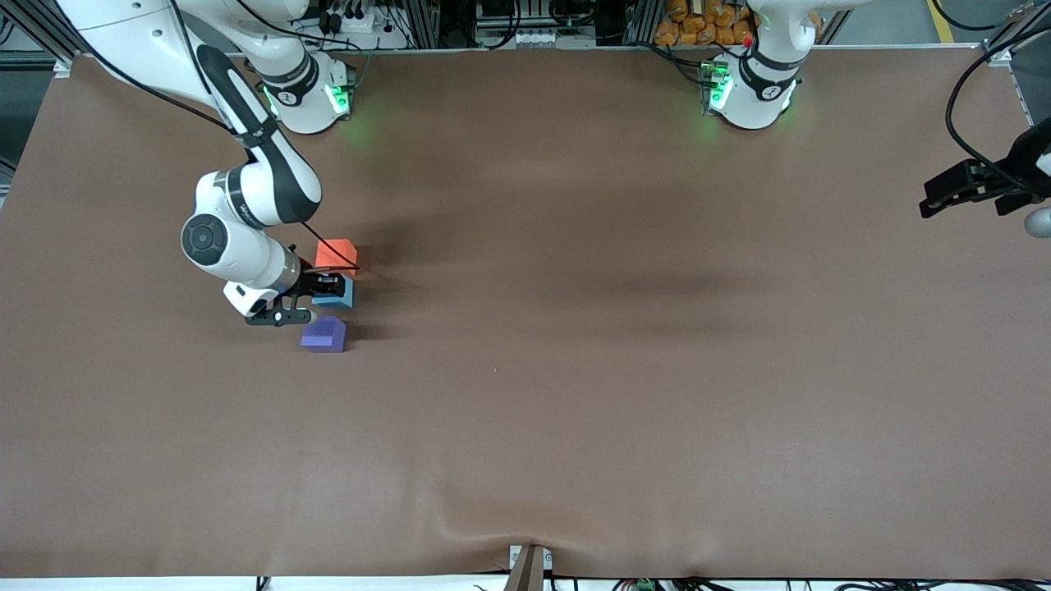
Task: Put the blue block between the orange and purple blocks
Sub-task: 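Open the right gripper and draw it back from the blocks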
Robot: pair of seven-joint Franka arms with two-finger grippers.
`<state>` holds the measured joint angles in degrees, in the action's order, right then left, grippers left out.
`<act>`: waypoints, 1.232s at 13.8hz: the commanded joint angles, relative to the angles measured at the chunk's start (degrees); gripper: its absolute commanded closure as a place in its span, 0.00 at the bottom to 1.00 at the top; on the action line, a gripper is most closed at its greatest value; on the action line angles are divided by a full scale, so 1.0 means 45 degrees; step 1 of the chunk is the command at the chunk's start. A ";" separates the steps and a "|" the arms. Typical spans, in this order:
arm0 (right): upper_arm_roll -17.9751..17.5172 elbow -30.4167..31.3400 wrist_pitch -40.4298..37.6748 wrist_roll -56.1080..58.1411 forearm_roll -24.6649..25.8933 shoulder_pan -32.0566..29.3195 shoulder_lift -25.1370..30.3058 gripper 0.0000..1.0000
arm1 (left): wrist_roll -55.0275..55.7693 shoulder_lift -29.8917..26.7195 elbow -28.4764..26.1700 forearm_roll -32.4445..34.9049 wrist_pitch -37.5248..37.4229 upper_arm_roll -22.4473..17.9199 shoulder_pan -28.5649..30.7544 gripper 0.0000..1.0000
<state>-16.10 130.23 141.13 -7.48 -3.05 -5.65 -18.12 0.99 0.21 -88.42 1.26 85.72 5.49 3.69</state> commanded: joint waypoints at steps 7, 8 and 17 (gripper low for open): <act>0.0024 -0.4280 -0.5333 0.0217 -0.0221 -0.0598 -0.0114 0.00 | 0.0287 0.0091 0.0118 0.0370 -0.0006 0.0850 0.0739 0.00; 0.0024 -0.5375 -0.6332 0.0352 -0.0202 -0.0657 -0.0153 0.00 | 0.0326 0.0110 0.0099 -0.0157 0.0071 0.0830 0.0898 0.00; 0.1034 -1.3466 -1.2133 0.0393 -0.0064 0.0139 -0.0154 0.00 | 0.0444 -0.0026 0.0118 -0.0240 -0.0065 0.1748 0.0782 0.00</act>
<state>-14.90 77.05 93.62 -6.22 -3.09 -7.10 -17.56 2.81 0.61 -88.12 0.53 86.05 13.20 6.73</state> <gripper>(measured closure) 0.000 0.000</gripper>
